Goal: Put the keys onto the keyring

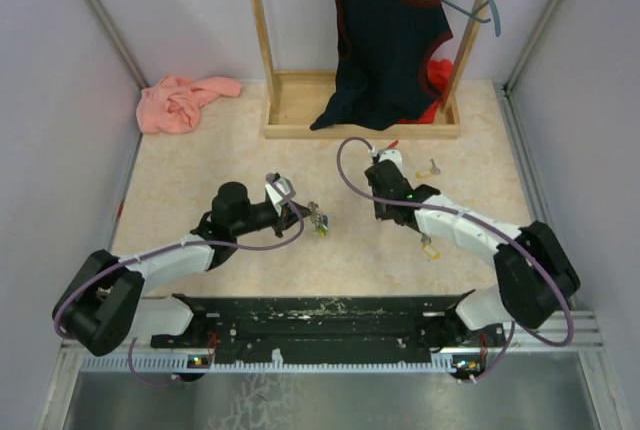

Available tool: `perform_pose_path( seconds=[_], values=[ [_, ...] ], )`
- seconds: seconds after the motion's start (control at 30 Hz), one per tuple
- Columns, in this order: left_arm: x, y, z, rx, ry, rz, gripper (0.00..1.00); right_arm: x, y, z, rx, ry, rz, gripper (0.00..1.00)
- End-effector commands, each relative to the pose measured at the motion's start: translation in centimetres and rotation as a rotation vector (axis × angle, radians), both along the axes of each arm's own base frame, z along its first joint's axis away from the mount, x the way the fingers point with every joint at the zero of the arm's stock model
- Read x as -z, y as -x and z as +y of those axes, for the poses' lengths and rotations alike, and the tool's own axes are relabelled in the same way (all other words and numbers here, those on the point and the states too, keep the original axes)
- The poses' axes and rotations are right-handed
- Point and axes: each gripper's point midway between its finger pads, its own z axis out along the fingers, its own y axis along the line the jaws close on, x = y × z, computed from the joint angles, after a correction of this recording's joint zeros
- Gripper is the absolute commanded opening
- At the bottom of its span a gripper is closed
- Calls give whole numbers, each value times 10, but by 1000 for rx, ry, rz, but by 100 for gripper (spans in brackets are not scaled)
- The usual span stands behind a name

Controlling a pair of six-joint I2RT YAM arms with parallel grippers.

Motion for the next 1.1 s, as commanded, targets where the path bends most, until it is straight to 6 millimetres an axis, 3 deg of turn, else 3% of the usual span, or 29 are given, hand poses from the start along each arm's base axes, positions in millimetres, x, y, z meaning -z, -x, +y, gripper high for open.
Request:
perform_pose_path(
  seconds=[0.0,0.23,0.37,0.47,0.77,1.07],
  values=[
    [-2,4,-4,35,4,4,1,-42,-12,22,-145,-118,-158,0],
    [-1,9,-6,72,0,-4,1,-98,-3,55,-424,-278,-388,0],
    [-5,11,-6,83,5,-20,1,-116,13,73,-632,-341,-549,0],
    [-6,12,-5,85,3,-33,1,-129,20,74,-655,-384,-627,0],
    [-10,16,-7,124,-2,-53,1,-132,50,106,-991,-417,-685,0],
    [-18,30,-8,199,11,-102,1,-118,79,130,-1282,-456,-635,0]
  ],
)
